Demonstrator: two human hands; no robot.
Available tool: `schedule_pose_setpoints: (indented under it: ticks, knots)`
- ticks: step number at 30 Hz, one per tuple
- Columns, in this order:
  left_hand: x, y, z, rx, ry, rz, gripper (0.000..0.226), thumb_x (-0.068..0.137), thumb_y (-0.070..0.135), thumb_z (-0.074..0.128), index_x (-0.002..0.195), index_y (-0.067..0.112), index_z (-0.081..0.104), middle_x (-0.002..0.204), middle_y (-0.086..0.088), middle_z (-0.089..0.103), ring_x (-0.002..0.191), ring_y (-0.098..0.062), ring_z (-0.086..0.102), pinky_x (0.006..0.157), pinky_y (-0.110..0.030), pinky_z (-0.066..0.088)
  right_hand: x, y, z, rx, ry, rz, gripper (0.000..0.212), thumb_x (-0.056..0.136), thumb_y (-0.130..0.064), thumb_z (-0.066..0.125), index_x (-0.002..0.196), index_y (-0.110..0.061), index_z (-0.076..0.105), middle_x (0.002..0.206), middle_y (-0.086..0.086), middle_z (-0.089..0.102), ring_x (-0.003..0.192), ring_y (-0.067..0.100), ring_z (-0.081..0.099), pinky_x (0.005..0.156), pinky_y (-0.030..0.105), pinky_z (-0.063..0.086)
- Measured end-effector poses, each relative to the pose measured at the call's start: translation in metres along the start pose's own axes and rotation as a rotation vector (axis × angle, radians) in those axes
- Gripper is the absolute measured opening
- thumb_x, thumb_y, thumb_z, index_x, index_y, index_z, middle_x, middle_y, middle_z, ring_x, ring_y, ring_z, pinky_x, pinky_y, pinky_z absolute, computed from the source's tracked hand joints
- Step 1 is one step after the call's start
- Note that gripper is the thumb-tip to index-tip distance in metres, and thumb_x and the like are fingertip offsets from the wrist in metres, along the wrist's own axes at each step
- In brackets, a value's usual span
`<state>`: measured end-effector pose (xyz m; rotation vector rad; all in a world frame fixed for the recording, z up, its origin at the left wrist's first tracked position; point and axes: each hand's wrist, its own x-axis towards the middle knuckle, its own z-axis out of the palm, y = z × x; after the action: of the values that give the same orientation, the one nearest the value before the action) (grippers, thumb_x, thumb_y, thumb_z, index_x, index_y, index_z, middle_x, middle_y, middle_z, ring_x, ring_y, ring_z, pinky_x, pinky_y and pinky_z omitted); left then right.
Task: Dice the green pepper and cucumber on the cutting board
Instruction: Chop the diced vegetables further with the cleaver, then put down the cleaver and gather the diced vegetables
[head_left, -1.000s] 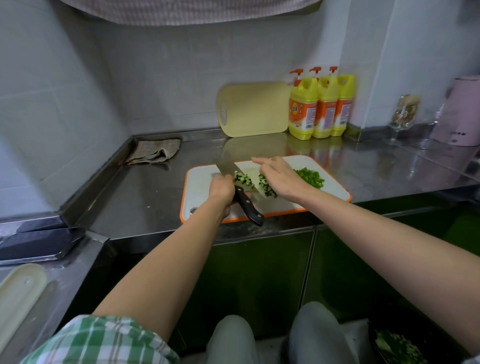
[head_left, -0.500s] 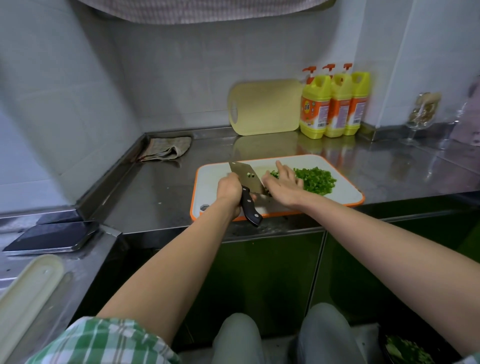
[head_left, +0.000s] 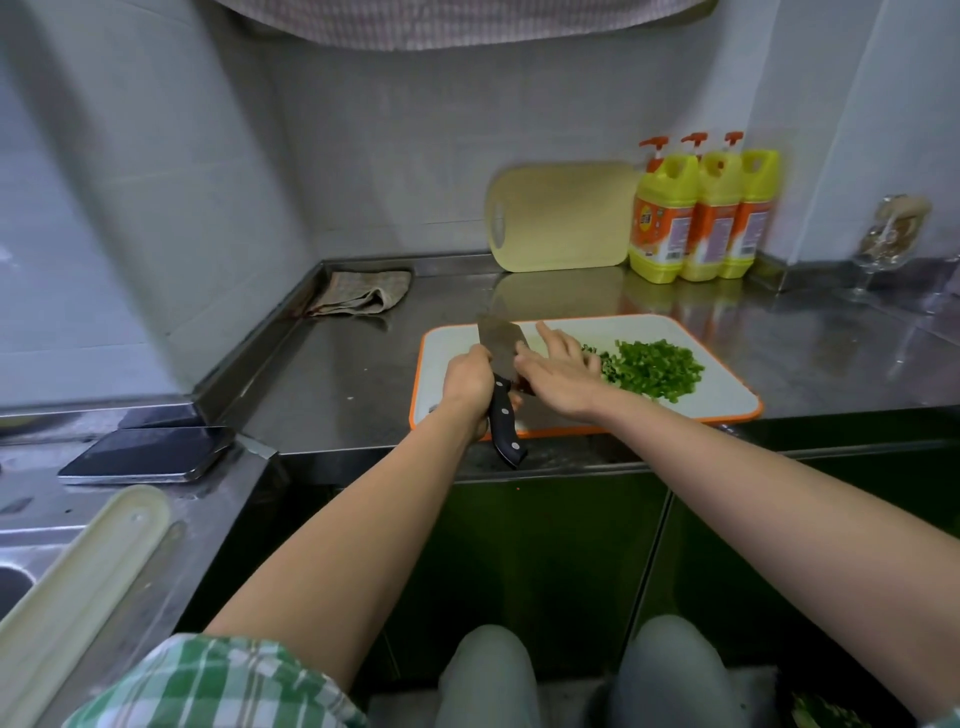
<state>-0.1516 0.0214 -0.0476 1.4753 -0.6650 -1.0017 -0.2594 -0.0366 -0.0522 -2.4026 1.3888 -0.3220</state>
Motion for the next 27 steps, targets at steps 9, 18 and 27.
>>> schedule_pose_setpoints:
  ticks: [9,18,27]
  knots:
    - [0.0,0.002,-0.018,-0.114,0.059,0.023,0.024,0.098,0.014,0.031,0.085,0.007,0.05,0.069,-0.012,0.057,0.034,-0.017,0.05,0.04,-0.021,0.039,-0.003,-0.009,-0.002,-0.041,-0.001,0.021,0.057,0.103,-0.043,0.016,0.15,-0.016,0.033,0.163,0.002,-0.003,0.148,0.022,-0.004,0.116,0.048,0.003]
    - [0.012,0.013,-0.1,0.167,0.206,0.075,0.005,0.081,0.004,0.054,0.076,0.003,0.054,0.057,-0.01,0.05,0.036,-0.015,0.045,0.039,-0.017,0.036,-0.008,-0.043,0.019,-0.092,-0.125,-0.144,0.054,0.104,-0.045,0.018,0.152,-0.023,0.028,0.163,0.003,-0.001,0.148,0.025,0.0,0.116,0.047,0.006]
    - [0.018,0.002,-0.141,0.7,0.24,0.031,0.013,0.073,-0.002,0.063,0.071,-0.001,0.05,0.058,-0.013,0.047,0.048,-0.023,0.042,0.043,-0.022,0.033,0.0,-0.048,0.033,-0.143,-0.173,-0.155,0.051,0.103,-0.043,0.022,0.138,-0.016,0.046,0.147,0.012,0.039,0.135,0.03,0.031,0.103,0.045,0.023]
